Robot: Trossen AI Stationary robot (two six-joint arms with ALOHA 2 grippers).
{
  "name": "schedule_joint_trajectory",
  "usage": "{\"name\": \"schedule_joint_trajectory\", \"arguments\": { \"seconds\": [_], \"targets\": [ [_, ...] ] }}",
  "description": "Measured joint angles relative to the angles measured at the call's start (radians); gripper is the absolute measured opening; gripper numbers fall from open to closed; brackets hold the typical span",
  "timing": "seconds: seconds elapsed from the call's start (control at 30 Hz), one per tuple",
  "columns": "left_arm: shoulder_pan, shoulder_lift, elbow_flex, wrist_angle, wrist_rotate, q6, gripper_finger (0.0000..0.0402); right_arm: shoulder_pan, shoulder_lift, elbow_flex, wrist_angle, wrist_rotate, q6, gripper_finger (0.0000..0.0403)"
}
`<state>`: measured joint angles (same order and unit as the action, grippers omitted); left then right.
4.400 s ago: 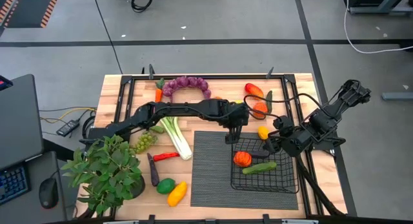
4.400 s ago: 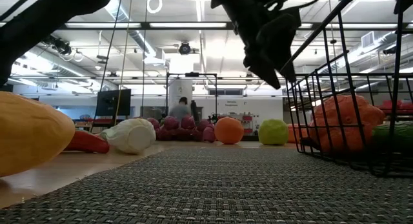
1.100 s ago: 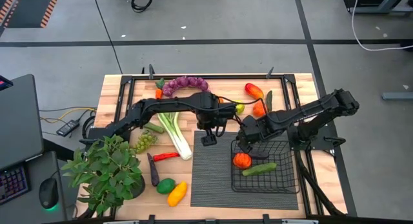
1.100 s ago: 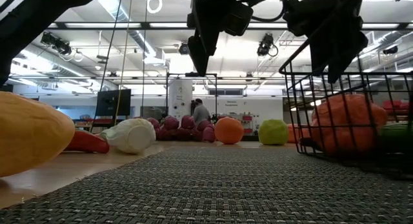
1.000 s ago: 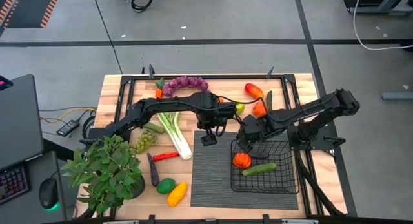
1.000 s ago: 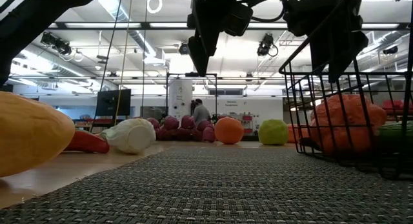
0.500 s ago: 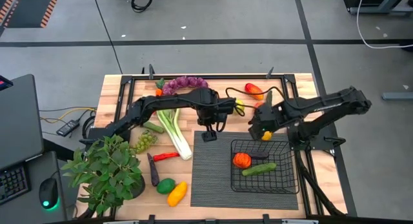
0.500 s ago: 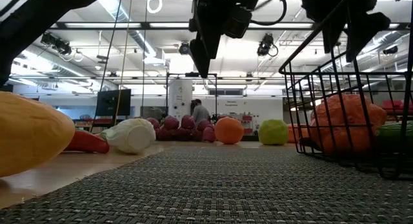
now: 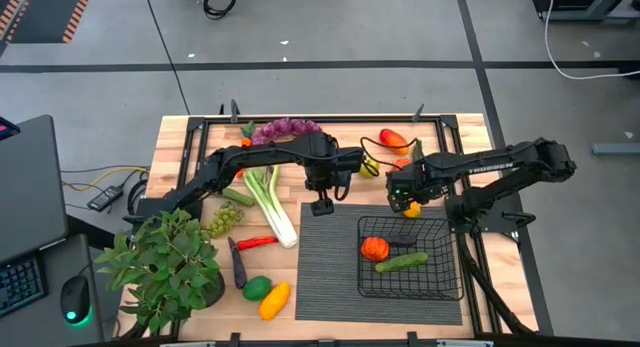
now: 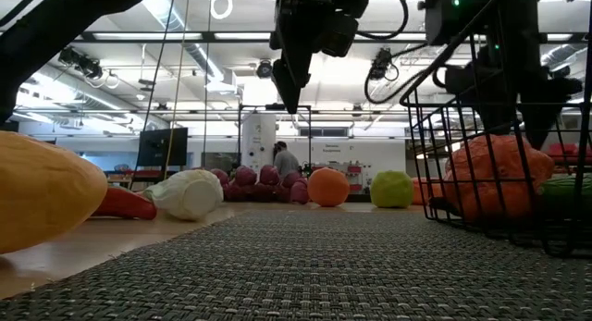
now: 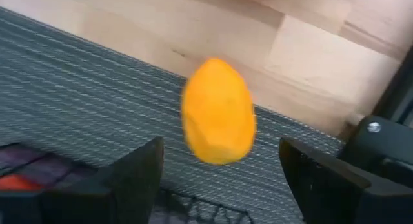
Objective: Build produce basket
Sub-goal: Put the lemon into the wire basket
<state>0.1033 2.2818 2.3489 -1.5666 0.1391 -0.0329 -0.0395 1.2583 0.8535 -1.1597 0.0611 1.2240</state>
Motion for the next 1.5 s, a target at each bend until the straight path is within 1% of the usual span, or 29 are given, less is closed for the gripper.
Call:
{"name": "schedule_joint_trajectory", "arguments": {
  "seconds": [0.07, 0.23, 0.43, 0.53, 0.63, 0.77, 0.93, 1.07, 1.2, 1.3, 1.4, 1.5],
  "targets": [
    [-0.001, 0.0, 0.0, 0.005, -0.005, 0.016, 0.0396, -0.009, 0.0, -0.026, 0.011, -0.003, -0.014, 0.0309],
    [0.006, 0.0, 0.0, 0.006, -0.009, 0.044, 0.0396, -0.015, 0.0, -0.078, 0.101, -0.011, -0.026, 0.0309],
    [0.011, 0.0, 0.0, 0.011, -0.016, 0.04, 0.0396, -0.017, 0.0, -0.14, 0.147, -0.01, 0.019, 0.0306],
    [0.014, 0.0, 0.0, 0.041, -0.021, 0.038, 0.0396, -0.017, 0.0, -0.172, 0.172, -0.01, 0.035, 0.0306],
    [0.014, 0.0, 0.0, 0.049, -0.023, 0.029, 0.0396, -0.017, 0.0, -0.207, 0.226, -0.031, 0.046, 0.0302],
    [0.013, 0.0, 0.0, 0.033, -0.023, -0.001, 0.0396, -0.017, -0.001, -0.244, 0.286, -0.044, 0.074, 0.0284],
    [0.006, 0.0, 0.0, 0.025, -0.023, -0.018, 0.0396, -0.017, -0.004, -0.251, 0.311, -0.049, 0.069, 0.0243],
    [0.004, 0.0, 0.0, 0.047, -0.022, -0.07, 0.0396, -0.016, -0.008, -0.252, 0.319, -0.049, 0.0, 0.0219],
    [0.005, 0.0, 0.0, 0.092, -0.022, -0.184, 0.0396, -0.016, -0.029, -0.255, 0.336, -0.077, -0.058, 0.0219],
    [0.005, 0.0, 0.0, 0.149, -0.022, -0.225, 0.0396, -0.015, -0.069, -0.253, 0.33, -0.098, -0.08, 0.0219],
    [0.005, 0.0, 0.0, 0.212, -0.021, -0.262, 0.0396, -0.012, -0.121, -0.219, 0.329, -0.106, -0.108, 0.0218],
    [0.004, -0.003, 0.004, 0.264, -0.005, -0.351, 0.0396, -0.012, -0.176, -0.159, 0.329, -0.095, -0.143, 0.0218]
  ]
}}
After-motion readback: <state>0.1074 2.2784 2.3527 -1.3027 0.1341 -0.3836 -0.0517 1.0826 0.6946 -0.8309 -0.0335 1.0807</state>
